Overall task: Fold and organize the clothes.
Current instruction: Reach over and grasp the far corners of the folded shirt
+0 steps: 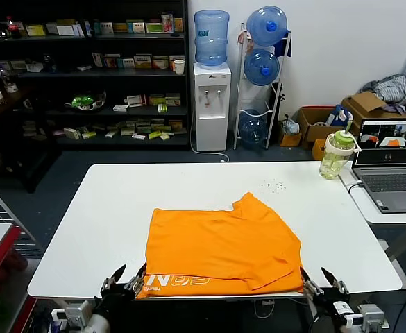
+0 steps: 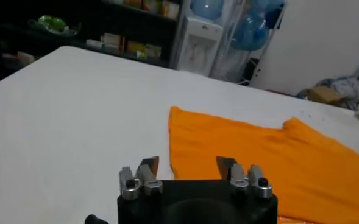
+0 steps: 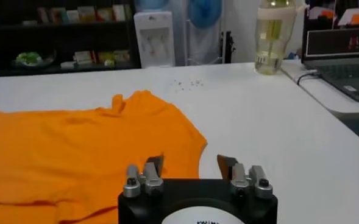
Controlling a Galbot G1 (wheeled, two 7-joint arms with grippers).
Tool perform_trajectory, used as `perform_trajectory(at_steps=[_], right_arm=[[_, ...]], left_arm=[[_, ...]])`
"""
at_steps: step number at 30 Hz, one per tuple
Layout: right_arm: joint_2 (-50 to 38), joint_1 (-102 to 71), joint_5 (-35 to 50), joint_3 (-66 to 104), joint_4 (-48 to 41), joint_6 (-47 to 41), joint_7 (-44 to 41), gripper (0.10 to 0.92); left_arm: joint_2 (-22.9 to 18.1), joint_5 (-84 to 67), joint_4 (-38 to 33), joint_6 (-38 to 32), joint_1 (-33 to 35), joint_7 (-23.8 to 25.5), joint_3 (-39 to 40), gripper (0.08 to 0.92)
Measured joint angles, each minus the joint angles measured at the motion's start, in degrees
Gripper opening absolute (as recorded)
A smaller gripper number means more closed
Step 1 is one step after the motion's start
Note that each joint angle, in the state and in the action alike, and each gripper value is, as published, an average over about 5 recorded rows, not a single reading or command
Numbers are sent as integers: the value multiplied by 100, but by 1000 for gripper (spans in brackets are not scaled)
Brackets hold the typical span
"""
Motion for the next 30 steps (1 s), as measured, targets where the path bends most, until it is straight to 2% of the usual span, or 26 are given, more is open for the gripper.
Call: perform_trajectory(at_steps=[2, 5, 19, 24, 30], right_arm=[[-46, 462, 124, -144, -213, -60, 37, 799], [-63, 1301, 307, -464, -688, -155, 86, 820], [642, 5096, 634, -2400, -3978, -611, 0, 823], [850, 5648, 586, -2761, -4669, -792, -31, 823], [946, 5996, 572, -3021, -5119, -987, -30, 823]], left_arm=[[-44, -33, 161, -21, -318, 68, 70, 773], [-113, -109, 535, -47, -912, 170, 223, 814], [-429, -891, 3527, 219, -4041, 722, 1472, 823], [-468, -1035, 4197, 502, -4606, 735, 1794, 823], [-415, -1159, 4515, 748, -4907, 724, 2024, 823]])
